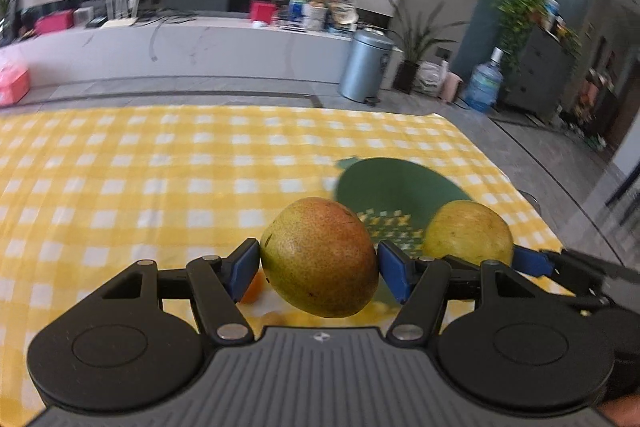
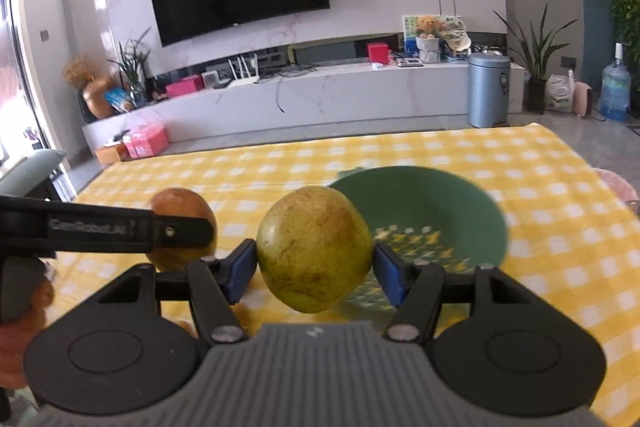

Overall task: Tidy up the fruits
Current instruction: 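Lift the mango and pear and carry both over the green colander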

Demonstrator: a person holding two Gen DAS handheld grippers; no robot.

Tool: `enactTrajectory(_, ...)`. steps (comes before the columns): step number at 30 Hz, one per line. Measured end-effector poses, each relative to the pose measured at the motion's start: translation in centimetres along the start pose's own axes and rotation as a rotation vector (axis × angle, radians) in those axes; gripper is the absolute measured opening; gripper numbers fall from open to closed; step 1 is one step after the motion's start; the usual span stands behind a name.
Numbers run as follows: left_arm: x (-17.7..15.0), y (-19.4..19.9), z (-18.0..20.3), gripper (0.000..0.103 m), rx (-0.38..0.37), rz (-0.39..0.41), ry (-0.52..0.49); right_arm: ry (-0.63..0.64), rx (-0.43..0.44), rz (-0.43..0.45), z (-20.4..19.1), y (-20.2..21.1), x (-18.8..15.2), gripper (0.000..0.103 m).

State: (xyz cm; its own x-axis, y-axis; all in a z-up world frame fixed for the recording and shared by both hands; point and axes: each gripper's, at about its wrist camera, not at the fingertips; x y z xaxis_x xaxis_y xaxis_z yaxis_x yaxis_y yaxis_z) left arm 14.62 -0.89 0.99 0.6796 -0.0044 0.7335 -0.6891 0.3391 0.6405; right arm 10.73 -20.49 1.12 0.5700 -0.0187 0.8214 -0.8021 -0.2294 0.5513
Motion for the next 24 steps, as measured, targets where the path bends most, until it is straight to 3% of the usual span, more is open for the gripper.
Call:
enactTrajectory(13,3.3,-7.6,6.1,0.074,-0.027,-0.176,-0.207,0.236,-0.021,-0.234,6.0,-5.6,4.2,0.061)
enactTrajectory(24,3.4,-12.2,7.1,0.074,-0.037,-0.303,-0.326,0.320,0.026,-0.394,6.2,-10.7,4.4,0.061)
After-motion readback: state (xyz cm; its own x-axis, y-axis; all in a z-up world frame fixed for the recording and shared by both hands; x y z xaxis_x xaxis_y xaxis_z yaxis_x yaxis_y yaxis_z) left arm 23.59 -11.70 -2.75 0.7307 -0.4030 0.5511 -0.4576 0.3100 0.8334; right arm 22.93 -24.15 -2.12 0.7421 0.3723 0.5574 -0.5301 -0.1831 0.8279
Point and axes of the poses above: each gripper's, at about its wrist camera, not at the fingertips, and y roughly against the way its jaws point, z to its right, x to its top, and after that the axes turned 2 degrees about -x, right-handed
